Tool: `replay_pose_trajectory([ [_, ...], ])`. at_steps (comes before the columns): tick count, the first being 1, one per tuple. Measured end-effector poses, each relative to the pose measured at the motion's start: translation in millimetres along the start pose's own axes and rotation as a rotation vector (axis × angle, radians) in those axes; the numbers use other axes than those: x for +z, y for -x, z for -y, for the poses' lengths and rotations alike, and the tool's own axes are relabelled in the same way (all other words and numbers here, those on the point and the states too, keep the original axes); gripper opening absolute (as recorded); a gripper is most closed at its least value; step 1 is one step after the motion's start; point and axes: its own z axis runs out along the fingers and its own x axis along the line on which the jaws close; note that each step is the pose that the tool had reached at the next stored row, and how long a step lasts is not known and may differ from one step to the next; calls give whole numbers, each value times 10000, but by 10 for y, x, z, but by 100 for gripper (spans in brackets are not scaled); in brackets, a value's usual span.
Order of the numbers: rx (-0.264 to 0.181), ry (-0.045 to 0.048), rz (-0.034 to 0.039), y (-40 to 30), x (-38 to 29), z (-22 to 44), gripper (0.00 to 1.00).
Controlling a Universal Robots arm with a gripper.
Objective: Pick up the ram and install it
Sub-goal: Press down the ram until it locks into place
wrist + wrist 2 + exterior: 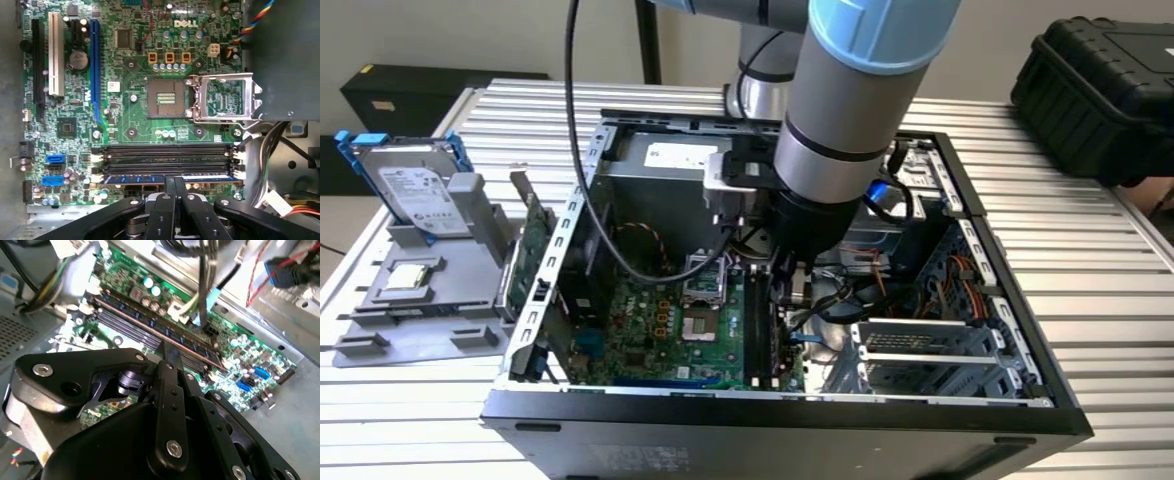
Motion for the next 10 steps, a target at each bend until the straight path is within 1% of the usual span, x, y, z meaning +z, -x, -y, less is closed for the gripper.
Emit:
replay_pose_trajectory([
  [1, 0, 0, 0, 28, 2, 6, 0],
  [8, -1, -14, 2, 332, 29, -3, 0],
  [10, -1, -15, 1, 389, 40, -4, 0],
])
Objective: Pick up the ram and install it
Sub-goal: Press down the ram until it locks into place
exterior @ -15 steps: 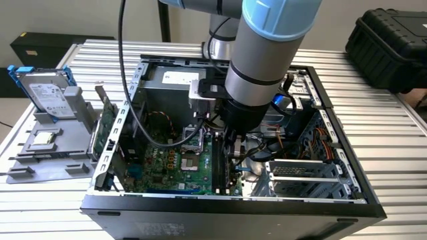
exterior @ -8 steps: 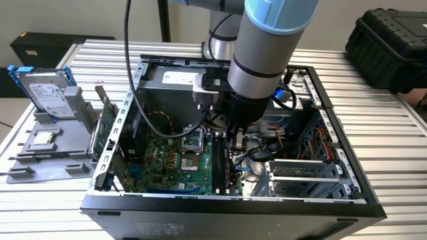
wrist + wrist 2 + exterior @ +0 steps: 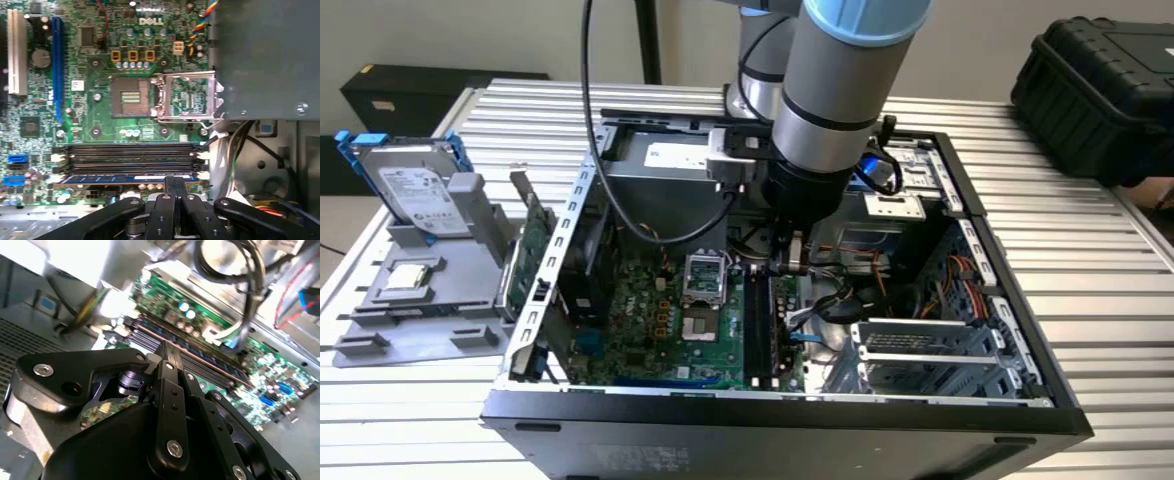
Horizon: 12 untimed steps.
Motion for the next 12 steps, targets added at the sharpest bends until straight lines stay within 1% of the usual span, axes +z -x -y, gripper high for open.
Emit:
replay_pose_trajectory([
  [3, -11, 0, 1, 32, 20, 3, 0],
  [8, -26, 1, 0, 33, 28, 4, 0],
  [12, -27, 1, -1, 38, 99, 9, 0],
])
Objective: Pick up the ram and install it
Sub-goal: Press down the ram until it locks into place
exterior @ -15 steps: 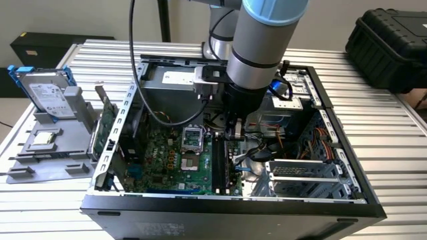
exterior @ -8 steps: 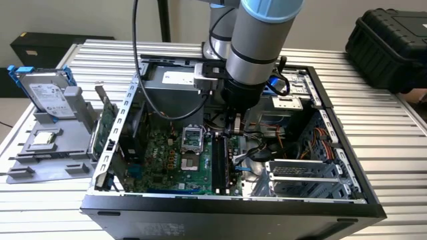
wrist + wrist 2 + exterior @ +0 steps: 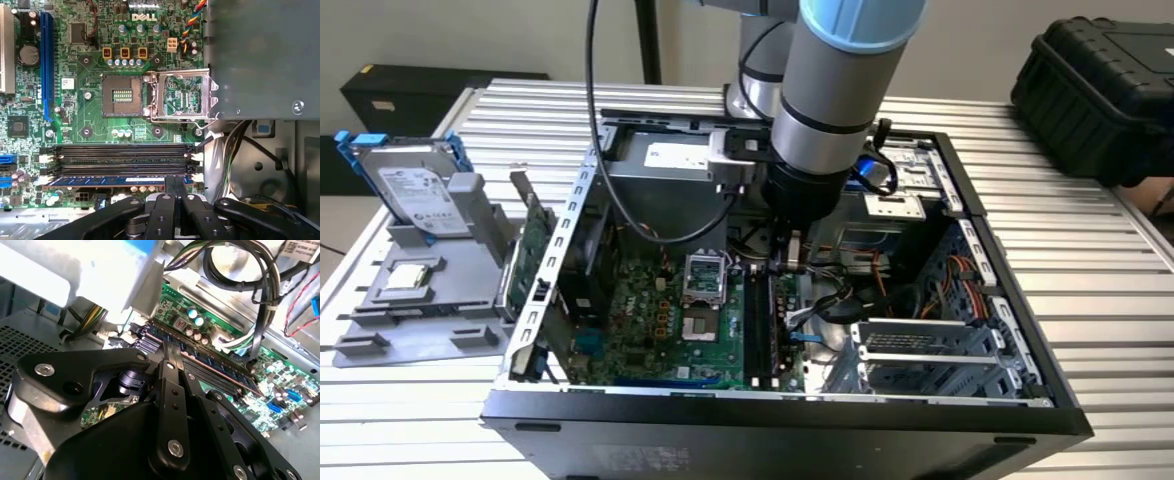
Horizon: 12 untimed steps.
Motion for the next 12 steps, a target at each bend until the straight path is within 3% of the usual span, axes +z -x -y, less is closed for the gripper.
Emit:
replay_pose_trajectory([
  [5, 1, -1, 1, 24, 79, 3, 0],
  [12, 1, 2, -10, 23, 125, 5, 0],
])
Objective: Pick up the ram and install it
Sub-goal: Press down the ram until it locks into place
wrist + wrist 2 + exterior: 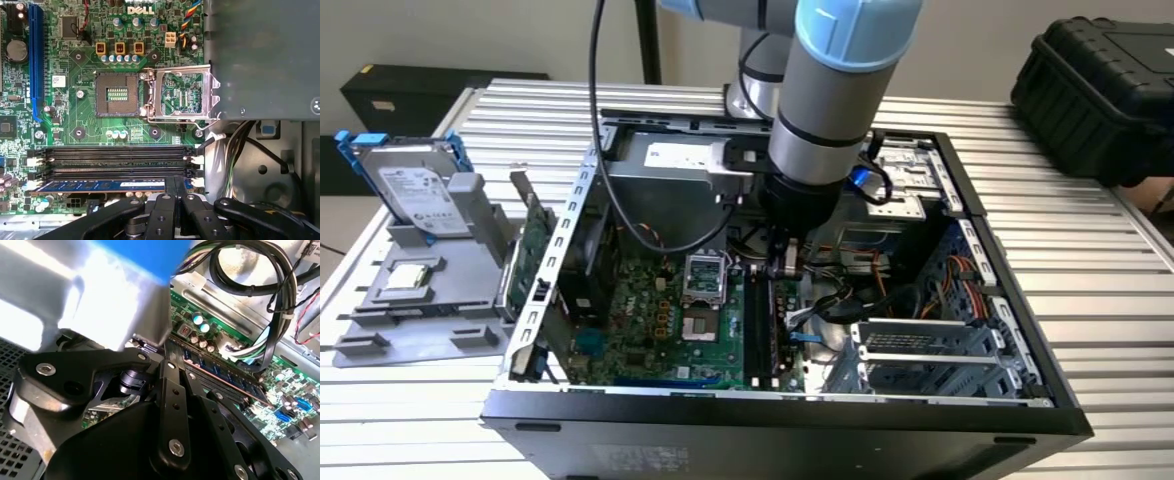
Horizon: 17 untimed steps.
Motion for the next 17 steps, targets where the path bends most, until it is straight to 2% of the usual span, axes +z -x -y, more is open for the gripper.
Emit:
replay_pose_trajectory([
  [6, 1, -2, 3, 0, 22, 1, 0],
  [8, 0, -6, 22, 3, -14, 0, 0],
  [11, 0, -2, 9, 4, -153, -9, 0],
  [12, -1, -1, 4, 4, -180, -11, 0],
  [15, -3, -3, -11, -13, -186, -10, 0],
  [17, 0, -5, -36, -61, -187, -9, 0],
])
